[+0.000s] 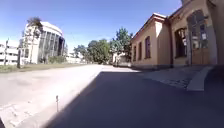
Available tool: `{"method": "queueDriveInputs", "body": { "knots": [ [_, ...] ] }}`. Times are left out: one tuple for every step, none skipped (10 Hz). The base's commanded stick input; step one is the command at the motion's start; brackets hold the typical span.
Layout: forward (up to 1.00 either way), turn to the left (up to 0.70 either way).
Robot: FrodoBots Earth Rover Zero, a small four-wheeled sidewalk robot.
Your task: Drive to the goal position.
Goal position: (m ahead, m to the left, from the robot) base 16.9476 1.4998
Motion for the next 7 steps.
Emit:
{"method": "queueDriveInputs", "body": {
  "knots": [
    [0.13, 0.00],
    [0.14, 0.00],
    [0.14, 0.00],
    [0.14, 0.00],
    [0.14, 0.00],
    [0.13, 0.00],
    [0.14, 0.00]
  ]
}}
